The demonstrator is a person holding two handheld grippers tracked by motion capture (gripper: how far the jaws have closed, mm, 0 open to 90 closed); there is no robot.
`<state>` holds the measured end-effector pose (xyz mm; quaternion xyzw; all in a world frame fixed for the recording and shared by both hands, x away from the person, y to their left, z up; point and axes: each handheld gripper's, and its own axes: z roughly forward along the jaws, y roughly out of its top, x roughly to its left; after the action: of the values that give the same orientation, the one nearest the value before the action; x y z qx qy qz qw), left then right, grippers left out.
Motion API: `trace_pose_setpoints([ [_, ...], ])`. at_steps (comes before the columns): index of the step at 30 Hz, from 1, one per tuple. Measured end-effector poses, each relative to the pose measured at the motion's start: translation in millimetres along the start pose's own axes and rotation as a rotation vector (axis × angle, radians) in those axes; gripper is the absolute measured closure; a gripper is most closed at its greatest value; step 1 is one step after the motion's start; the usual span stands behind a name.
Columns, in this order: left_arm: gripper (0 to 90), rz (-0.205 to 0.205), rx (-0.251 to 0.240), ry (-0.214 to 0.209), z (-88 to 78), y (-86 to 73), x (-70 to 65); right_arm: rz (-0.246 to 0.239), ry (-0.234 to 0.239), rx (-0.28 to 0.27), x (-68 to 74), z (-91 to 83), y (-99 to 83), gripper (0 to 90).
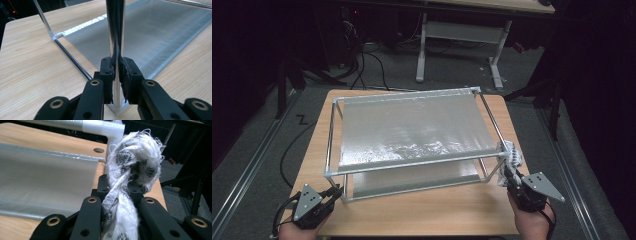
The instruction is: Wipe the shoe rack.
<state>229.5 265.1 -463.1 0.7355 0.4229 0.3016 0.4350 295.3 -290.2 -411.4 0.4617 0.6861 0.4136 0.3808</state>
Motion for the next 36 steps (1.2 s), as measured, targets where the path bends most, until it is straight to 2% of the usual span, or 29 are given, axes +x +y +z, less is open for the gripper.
trace_pose_setpoints([
  [10, 79.2, 0.000, 0.001, 0.001, 0.1, 0.0, -0.1, 0.000, 0.009, 0.050, 0.6, 10.5, -11.3, 78.2],
  [31, 79.2, -0.002, 0.000, -0.001, 0.1, -0.2, 0.1, -0.032, 0.028, 0.177, 4.3, 33.6, -38.4, 78.3],
  [36, 79.3, -0.003, 0.000, 0.000, 0.2, -0.3, 0.0, -0.039, 0.040, 0.224, 5.5, 40.4, -47.3, 78.3],
])
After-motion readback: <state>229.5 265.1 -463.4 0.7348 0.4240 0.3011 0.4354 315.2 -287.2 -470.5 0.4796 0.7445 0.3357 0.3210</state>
